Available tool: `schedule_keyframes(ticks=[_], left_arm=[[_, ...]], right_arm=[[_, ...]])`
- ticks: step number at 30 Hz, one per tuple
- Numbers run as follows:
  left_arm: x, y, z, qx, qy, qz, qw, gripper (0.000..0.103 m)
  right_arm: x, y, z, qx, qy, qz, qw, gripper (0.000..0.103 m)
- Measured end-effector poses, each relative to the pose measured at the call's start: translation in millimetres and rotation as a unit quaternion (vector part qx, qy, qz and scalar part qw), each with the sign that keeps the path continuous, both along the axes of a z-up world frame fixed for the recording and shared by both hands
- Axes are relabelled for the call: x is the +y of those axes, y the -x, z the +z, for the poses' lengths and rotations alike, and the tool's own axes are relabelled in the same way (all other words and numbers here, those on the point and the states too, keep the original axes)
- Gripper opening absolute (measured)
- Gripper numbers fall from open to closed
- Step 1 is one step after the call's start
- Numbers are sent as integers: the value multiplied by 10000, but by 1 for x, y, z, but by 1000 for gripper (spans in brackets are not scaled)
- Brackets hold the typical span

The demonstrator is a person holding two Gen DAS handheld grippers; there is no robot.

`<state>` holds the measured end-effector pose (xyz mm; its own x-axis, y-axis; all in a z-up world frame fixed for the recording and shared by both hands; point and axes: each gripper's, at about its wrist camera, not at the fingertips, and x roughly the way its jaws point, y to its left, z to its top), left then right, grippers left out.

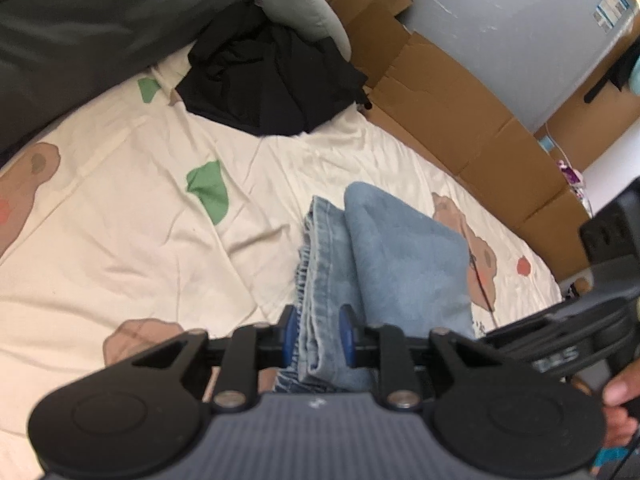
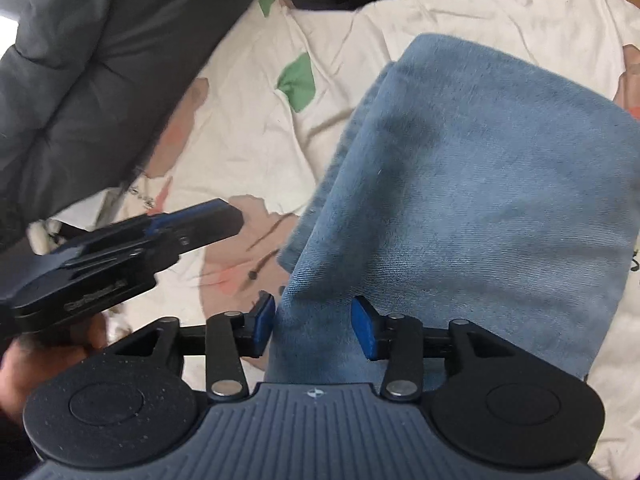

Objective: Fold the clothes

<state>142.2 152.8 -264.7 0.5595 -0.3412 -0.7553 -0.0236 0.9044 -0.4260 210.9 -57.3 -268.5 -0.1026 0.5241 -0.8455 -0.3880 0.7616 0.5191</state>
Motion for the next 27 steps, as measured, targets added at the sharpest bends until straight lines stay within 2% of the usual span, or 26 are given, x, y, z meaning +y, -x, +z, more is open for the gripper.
schedule_keyframes(ticks=[5, 8, 11, 14, 16, 18, 23, 27], left_arm=[[0, 2, 7, 39, 31, 81, 10000, 29], [-10, 3, 13, 60, -125, -88, 9999, 35], [-24, 1, 14, 187, -208, -192, 9994, 38], [-37, 2, 14, 335, -152, -175, 9992, 41], [-44, 3, 16, 350, -147, -145, 9992, 48], [-49, 5, 15, 369, -193, -100, 9991, 61], [-59, 3, 3, 594, -157, -101, 9981, 61], [-61, 3, -13, 867, 59, 41, 9962, 62]], right_arm=[[-12, -17, 38, -161, 257, 145, 9994, 50], [-32, -30, 67, -474, 166, 287, 9983, 52], [-64, -35, 77, -762, 102, 256, 9967, 53], [-99, -36, 62, -746, 197, 3, 9970, 53], [-116, -36, 44, -706, 294, -67, 9971, 53], [-130, -34, 29, -705, 308, -205, 9968, 53], [-150, -26, -4, -661, 97, -717, 9952, 52], [-163, -9, -39, -561, 211, -1457, 9875, 52]])
